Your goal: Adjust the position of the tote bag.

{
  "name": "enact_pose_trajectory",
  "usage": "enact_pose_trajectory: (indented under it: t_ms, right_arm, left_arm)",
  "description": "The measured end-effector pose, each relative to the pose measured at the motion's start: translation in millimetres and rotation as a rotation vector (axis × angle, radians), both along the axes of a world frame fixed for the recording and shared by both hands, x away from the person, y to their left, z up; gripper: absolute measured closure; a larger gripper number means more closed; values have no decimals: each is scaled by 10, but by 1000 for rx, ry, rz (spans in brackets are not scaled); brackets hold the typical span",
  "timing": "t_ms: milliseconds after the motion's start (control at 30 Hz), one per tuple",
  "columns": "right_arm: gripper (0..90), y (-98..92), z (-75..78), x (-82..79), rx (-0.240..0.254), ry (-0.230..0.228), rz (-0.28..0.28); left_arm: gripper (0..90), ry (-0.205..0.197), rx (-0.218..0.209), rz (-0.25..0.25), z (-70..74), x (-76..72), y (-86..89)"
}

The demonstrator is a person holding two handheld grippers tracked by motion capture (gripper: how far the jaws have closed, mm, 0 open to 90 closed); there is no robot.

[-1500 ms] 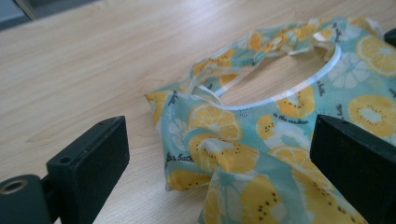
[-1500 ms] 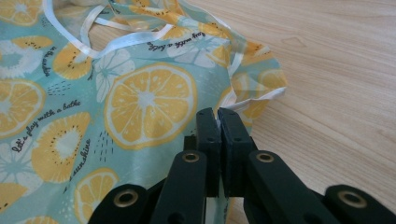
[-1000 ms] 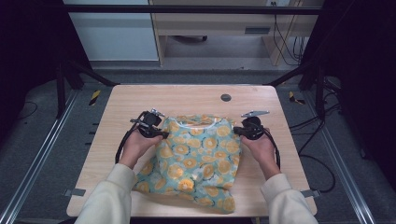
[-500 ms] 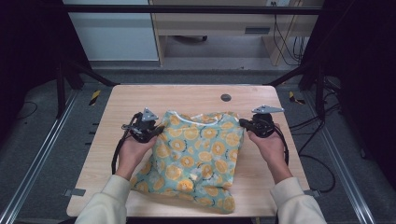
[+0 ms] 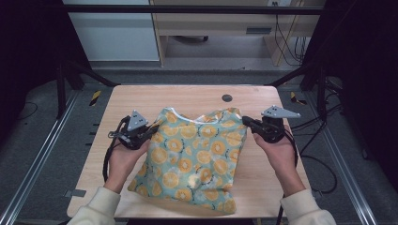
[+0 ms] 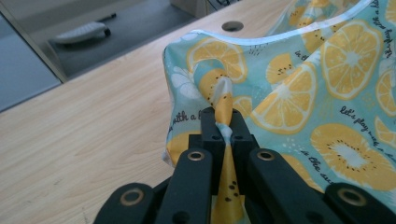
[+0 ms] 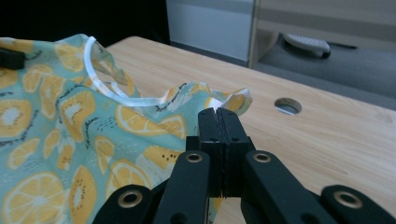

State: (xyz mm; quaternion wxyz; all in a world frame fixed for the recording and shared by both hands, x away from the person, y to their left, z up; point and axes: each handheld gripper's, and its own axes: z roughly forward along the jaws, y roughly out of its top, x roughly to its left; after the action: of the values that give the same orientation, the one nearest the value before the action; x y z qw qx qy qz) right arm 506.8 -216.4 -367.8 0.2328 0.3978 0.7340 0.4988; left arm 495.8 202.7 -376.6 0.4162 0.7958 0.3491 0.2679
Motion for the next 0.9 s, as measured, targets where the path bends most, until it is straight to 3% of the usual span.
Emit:
enact_pose_trajectory:
  t_ms: [33,133,167,267,567,900]
  right_arm:
    - [898,10,37,-111,-1,-30,19]
    - [898,13,54,-195,0,-44,32]
    - [898,12,70,-301,4,-57,41]
    - [898,13,67,-398,0,-69,53]
    - [897,24,3,-706,10,-80,86]
    - [897,52,-113,-993,17,-82,132]
  left_arm:
    - [892,-19,-9,-2,13,-85,33]
    - [892,-31,-17,-5,14,-163,56]
    - [892,-51,-34,-9,7,-279,79]
    - [892,-69,-45,-14,-6,-376,96]
    - [892,-92,-110,-19,-81,-670,202]
    - [892,-87,-191,-48,-175,-977,367]
